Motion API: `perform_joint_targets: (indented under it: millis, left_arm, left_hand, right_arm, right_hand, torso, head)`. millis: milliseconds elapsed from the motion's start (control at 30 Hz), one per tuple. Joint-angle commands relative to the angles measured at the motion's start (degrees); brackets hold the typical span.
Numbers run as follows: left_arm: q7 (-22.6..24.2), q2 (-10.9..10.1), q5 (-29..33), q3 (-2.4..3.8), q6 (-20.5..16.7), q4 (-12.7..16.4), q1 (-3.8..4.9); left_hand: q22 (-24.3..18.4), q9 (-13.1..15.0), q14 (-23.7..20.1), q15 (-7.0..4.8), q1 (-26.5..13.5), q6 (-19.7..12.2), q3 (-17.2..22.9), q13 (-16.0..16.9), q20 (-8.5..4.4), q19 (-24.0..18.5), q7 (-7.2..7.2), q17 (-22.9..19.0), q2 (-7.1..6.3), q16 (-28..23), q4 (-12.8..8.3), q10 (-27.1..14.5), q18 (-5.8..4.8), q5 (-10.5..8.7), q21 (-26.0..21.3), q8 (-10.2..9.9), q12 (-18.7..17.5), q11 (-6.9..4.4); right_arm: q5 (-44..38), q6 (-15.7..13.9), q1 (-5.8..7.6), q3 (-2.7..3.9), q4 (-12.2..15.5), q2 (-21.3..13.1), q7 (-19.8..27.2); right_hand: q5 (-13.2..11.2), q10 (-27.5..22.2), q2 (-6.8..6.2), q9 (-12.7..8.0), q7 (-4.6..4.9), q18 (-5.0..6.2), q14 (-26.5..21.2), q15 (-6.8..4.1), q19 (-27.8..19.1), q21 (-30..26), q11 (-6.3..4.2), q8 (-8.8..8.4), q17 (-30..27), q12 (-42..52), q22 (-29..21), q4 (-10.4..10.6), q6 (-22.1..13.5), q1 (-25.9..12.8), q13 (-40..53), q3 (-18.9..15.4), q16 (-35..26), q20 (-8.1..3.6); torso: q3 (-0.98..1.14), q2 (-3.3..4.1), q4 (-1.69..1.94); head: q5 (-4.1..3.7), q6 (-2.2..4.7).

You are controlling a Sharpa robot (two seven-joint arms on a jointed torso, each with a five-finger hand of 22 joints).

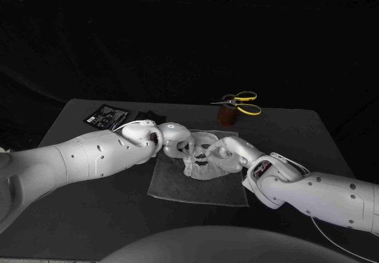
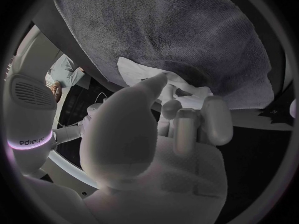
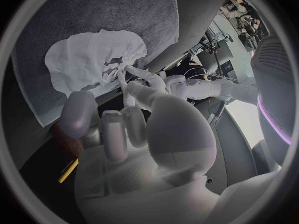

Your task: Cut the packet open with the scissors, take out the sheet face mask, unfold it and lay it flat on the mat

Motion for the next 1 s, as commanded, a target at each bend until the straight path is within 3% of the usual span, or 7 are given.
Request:
perform_joint_targets:
  millis: [33, 533, 1000]
  left_arm:
    - [-0.6, -0.1, -0.5, 0.02, 1.4, 0.2, 0.01]
    - [-0.9, -0.4, -0.5, 0.05, 1.9, 0.1, 0.03]
    - [-0.5, -0.3, 0.4, 0.05, 1.5, 0.2, 0.03]
  left_hand:
    - [1.1, -0.1, 1.7, 0.53, 0.8, 0.6, 0.0, -0.2, 0.28, 0.1, 0.05, 7.3, 0.29, 0.3, 0.0, -0.1, -1.05, 0.16, 0.4, -0.2, 0.3, 0.54]
    - [1.5, 0.3, 1.8, 0.26, 3.3, 5.0, 3.4, 0.2, 0.20, 0.1, -0.38, 7.4, 3.17, 0.3, -0.4, 0.0, -1.06, 0.16, 0.7, 0.8, 0.0, 0.17]
    - [2.2, 0.7, 2.1, 0.21, 1.1, 6.2, 4.7, 1.0, 0.12, 0.7, -0.50, 7.9, 4.81, 0.4, 1.5, 1.1, -1.25, 0.13, 1.3, 1.4, 0.1, 0.09]
  right_arm:
    - [-0.9, 0.8, 0.03, 0.01, -0.1, 0.1, -0.5]
    - [-1.0, 1.0, 0.04, -0.01, -0.3, 0.4, -0.6]
    - [-1.0, 1.9, 0.04, -0.02, -0.4, 0.6, -0.9]
  right_hand:
    - [0.4, 0.9, -0.24, -0.1, 0.08, 0.56, 4.8, 0.27, -0.4, -0.4, 0.48, -0.35, 9.8, -0.3, 7.8, -0.1, -0.4, 0.5, 8.7, -0.2, 0.2, 0.19]
    - [0.5, 0.9, -0.17, -0.1, 0.12, 0.55, 4.8, 0.30, -0.3, -0.4, 0.52, -0.40, 9.8, -0.3, 7.8, -0.1, -0.4, 0.4, 8.7, -0.2, 0.2, 0.21]
    - [0.5, 0.9, -0.04, -0.1, 0.15, 0.55, 4.8, 0.36, -0.3, -0.4, 0.57, -0.42, 9.8, -0.3, 7.8, 0.1, -0.3, 0.3, 8.8, -0.2, 0.2, 0.26]
  torso:
    - [0.00, 0.02, 0.00]
    - [0.03, 0.01, 0.00]
    - [0.04, 0.00, 0.00]
  head:
    - [-0.06, 0.00]
    - [-0.01, 0.00]
    - [0.02, 0.00]
